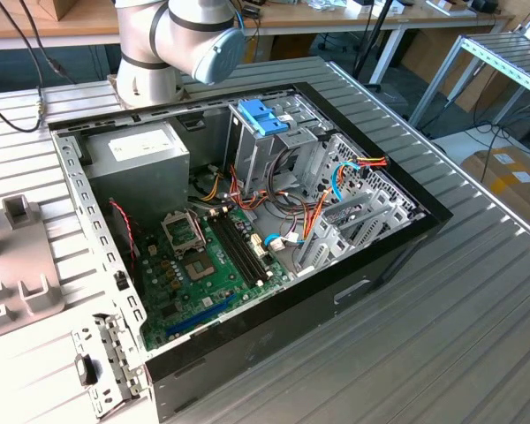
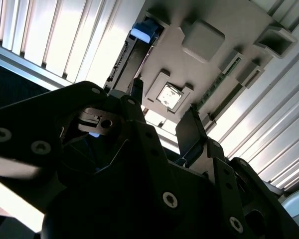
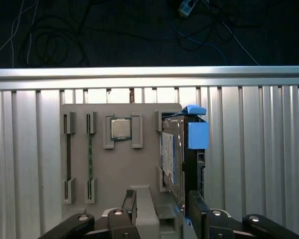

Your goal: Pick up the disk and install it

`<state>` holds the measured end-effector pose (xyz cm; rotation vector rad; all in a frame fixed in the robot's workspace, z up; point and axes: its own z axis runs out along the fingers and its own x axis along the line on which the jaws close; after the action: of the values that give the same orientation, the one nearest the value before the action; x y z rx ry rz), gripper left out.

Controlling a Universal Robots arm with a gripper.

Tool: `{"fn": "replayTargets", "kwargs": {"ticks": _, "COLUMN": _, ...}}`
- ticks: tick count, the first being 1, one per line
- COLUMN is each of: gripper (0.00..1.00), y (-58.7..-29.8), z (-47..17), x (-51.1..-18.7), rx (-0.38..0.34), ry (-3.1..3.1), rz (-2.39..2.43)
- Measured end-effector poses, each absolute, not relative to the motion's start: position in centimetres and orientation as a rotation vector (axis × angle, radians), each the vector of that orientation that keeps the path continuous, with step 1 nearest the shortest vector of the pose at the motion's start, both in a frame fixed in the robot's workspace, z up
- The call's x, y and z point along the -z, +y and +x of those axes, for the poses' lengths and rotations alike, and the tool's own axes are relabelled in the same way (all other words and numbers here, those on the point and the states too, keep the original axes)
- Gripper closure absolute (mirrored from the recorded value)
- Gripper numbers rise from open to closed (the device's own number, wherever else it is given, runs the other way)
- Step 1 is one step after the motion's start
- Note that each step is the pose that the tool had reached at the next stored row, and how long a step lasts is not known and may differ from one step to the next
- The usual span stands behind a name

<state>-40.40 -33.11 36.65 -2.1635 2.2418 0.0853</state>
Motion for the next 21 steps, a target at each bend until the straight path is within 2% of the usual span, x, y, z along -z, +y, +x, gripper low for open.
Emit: {"fn": "replayTargets", "kwargs": {"ticks": 21, "gripper": 0.46, "y": -32.8, "z": -40.4, "x": -36.37, "rx": -0.085, "ry": 2.242, "rz": -2.163}}
